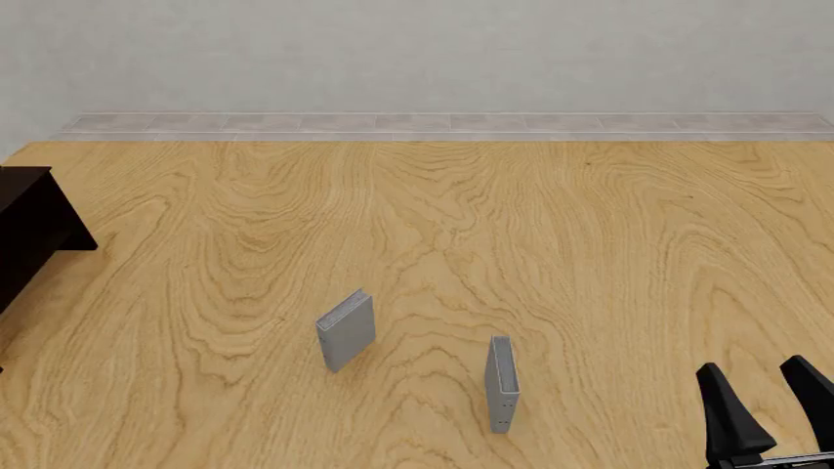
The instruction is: Pick up the book in the middle and place it on the cabinet shelf.
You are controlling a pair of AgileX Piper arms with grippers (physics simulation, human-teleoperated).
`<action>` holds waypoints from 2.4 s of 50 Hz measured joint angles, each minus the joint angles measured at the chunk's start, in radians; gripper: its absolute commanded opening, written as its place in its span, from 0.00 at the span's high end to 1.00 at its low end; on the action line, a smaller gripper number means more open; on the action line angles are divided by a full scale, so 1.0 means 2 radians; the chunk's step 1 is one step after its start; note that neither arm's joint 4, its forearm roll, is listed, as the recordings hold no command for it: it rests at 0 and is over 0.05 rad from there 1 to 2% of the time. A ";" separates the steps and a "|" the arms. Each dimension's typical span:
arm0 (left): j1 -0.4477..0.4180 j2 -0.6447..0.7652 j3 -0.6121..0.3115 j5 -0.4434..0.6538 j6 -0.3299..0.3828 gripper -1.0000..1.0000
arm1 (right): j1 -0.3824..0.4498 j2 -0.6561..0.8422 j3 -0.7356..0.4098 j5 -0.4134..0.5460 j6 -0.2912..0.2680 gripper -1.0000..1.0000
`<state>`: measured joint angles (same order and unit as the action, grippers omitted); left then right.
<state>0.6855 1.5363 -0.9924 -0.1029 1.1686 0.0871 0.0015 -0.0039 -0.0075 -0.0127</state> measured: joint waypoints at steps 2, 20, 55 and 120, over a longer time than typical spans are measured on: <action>0.000 0.003 0.003 -0.005 0.000 1.00 | 0.000 0.000 0.000 0.000 0.000 0.00; 0.001 0.012 0.032 -0.061 0.013 1.00 | 0.000 0.000 0.000 0.000 0.000 0.00; 0.000 0.017 0.046 -0.078 0.045 0.00 | 0.000 0.000 0.000 0.000 0.000 0.00; -0.042 -0.090 0.124 -0.009 0.020 0.00 | 0.000 0.000 0.000 0.000 0.000 0.00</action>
<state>0.6006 1.3564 -0.7446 -0.1213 1.2081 0.0871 0.0015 -0.0039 -0.0075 -0.0127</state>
